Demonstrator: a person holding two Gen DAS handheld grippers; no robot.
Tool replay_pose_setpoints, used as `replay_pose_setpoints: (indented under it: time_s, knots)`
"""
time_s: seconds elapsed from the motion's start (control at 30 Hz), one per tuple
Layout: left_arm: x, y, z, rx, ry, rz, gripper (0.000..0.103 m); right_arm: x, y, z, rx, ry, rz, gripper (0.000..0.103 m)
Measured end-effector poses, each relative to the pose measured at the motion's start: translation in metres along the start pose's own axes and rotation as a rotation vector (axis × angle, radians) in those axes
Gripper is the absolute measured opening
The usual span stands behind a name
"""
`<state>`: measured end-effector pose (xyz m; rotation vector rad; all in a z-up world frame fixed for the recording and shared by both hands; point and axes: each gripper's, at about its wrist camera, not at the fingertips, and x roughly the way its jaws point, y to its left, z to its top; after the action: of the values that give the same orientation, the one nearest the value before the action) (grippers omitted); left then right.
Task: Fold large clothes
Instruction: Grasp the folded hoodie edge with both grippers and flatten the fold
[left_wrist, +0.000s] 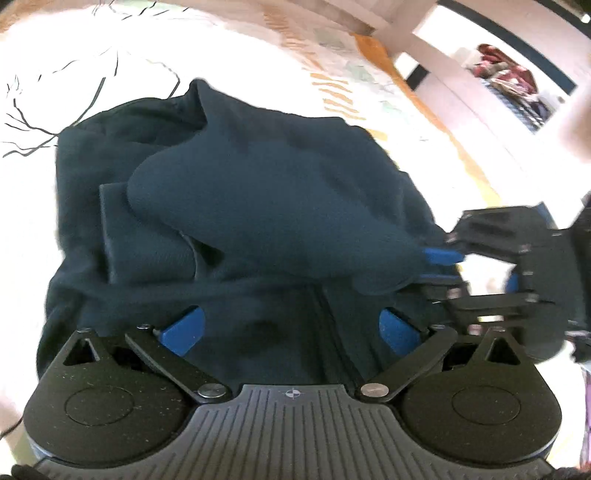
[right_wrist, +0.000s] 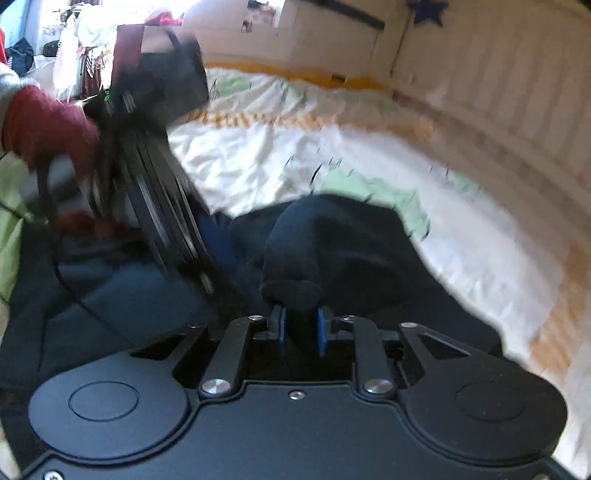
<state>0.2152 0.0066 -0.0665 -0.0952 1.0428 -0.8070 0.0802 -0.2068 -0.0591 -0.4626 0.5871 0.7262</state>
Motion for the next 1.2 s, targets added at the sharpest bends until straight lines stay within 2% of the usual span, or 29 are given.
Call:
replay_pose_setpoints:
  time_s: [0.07, 0.13, 0.2, 0.3, 0.4, 0.47, 0.53, 0.63, 0.8, 0.87, 0.9, 0.93, 0.97, 1.0, 1.03, 1.1, 1.2]
  knots:
    - [-0.015, 0.000, -0.004, 0.013, -0.003, -0.035, 0.103, -0.009, 0.001, -0.009, 0.040, 0.014, 0.011, 0.037]
    - [-0.030, -0.001, 0.000, 0.024, -0.037, -0.053, 0.103, -0.022, -0.009, -0.014, 0.126, -0.005, 0.018, 0.062]
    - [-0.040, 0.000, 0.007, 0.023, -0.093, -0.044, 0.103, -0.035, -0.024, -0.017, 0.256, -0.053, -0.007, 0.070]
    - [-0.040, 0.006, 0.022, -0.030, -0.181, 0.028, 0.103, -0.039, -0.053, -0.028, 0.521, -0.115, -0.046, 0.071]
    - [-0.026, 0.016, 0.042, -0.120, -0.221, 0.046, 0.103, -0.037, -0.085, -0.045, 0.817, -0.165, -0.059, 0.072]
    - [-0.013, 0.021, 0.053, -0.168, -0.214, 0.064, 0.103, -0.030, -0.104, -0.059, 1.011, -0.184, -0.043, 0.073]
    - [-0.002, 0.028, 0.062, -0.197, -0.194, 0.083, 0.103, -0.019, -0.117, -0.069, 1.143, -0.193, -0.033, 0.073]
    - [0.010, 0.031, 0.071, -0.217, -0.161, 0.091, 0.103, -0.005, -0.129, -0.077, 1.247, -0.182, -0.022, 0.073]
    - [0.031, 0.026, 0.081, -0.226, -0.102, 0.070, 0.100, 0.016, -0.129, -0.083, 1.312, -0.143, 0.009, 0.073]
    - [0.037, 0.032, 0.082, -0.271, -0.088, 0.034, 0.085, 0.020, -0.129, -0.084, 1.334, -0.150, 0.015, 0.073]
    - [0.040, 0.035, 0.082, -0.298, -0.079, 0.014, 0.062, 0.020, -0.128, -0.085, 1.344, -0.155, 0.015, 0.068]
    - [0.043, 0.038, 0.082, -0.321, -0.072, -0.005, 0.033, 0.020, -0.128, -0.085, 1.354, -0.156, 0.011, 0.059]
    - [0.045, 0.040, 0.082, -0.337, -0.075, -0.019, 0.018, 0.020, -0.129, -0.085, 1.365, -0.148, -0.001, 0.053]
    - [0.045, 0.043, 0.082, -0.355, -0.087, -0.040, 0.012, 0.019, -0.128, -0.085, 1.367, -0.146, -0.010, 0.035]
    - [0.043, 0.044, 0.084, -0.371, -0.112, -0.055, 0.012, 0.018, -0.128, -0.081, 1.356, -0.153, -0.018, 0.028]
    - [0.032, 0.042, 0.088, -0.380, -0.192, -0.120, 0.011, 0.010, -0.130, -0.066, 1.272, -0.191, -0.054, 0.027]
    - [0.006, 0.034, 0.094, -0.340, -0.331, -0.228, 0.011, -0.016, -0.132, -0.038, 1.119, -0.310, -0.107, 0.027]
